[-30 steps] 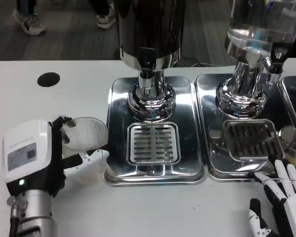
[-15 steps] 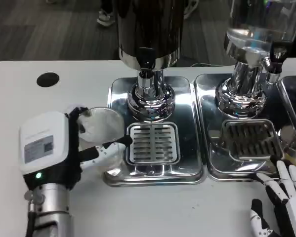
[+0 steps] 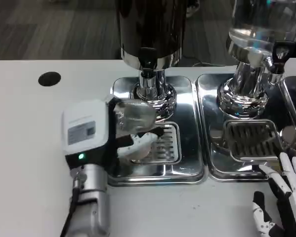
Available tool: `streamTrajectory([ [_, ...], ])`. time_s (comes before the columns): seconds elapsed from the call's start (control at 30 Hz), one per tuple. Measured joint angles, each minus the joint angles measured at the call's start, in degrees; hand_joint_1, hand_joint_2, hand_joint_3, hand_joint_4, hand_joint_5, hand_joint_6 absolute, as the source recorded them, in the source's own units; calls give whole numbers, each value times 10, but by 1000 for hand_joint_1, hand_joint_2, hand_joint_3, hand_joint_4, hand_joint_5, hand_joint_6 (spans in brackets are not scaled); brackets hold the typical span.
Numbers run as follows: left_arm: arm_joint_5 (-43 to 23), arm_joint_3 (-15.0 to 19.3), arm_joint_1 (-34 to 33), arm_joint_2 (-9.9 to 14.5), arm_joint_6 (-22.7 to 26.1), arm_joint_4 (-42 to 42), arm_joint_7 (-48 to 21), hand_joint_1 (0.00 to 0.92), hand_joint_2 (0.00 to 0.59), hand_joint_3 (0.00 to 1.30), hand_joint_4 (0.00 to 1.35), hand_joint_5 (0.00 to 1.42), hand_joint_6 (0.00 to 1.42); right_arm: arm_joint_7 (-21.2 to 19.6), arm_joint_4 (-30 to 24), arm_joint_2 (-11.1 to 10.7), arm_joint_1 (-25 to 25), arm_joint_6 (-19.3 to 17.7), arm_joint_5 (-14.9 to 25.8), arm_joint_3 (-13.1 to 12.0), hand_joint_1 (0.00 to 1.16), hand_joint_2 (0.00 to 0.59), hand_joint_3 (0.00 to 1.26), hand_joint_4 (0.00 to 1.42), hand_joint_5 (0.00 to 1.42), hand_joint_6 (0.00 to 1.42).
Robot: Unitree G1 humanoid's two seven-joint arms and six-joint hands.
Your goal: Grasp the cup under the faucet to collect the drink, then remove the cup.
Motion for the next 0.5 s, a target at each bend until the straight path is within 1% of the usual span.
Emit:
streamTrajectory([
  [0.23, -5, -9, -39, -7, -1, 54, 22, 309, 91, 644, 689, 947, 1228, 4, 0, 0, 3, 0, 5, -7, 285, 537, 276, 0, 0, 17],
  [0.3, -4, -14, -46, -9, -1, 61, 24, 244, 100, 621, 662, 927, 1188, 6, 0, 0, 3, 0, 5, -7, 285, 537, 276, 0, 0, 17],
  [0.37, -4, -18, -50, -10, -1, 69, 30, 170, 95, 592, 622, 862, 1074, 8, -1, 0, 2, -1, 5, -8, 285, 537, 276, 0, 0, 17],
  [0.43, -5, -19, -51, -10, -2, 74, 32, 101, 75, 557, 562, 794, 987, 9, -2, 0, 1, -3, 6, -9, 285, 537, 276, 0, 0, 17],
  [0.5, -8, -19, -51, -8, -7, 77, 33, 28, 53, 508, 485, 715, 857, 9, -2, 0, 1, -4, 6, -9, 285, 537, 276, 0, 0, 17],
])
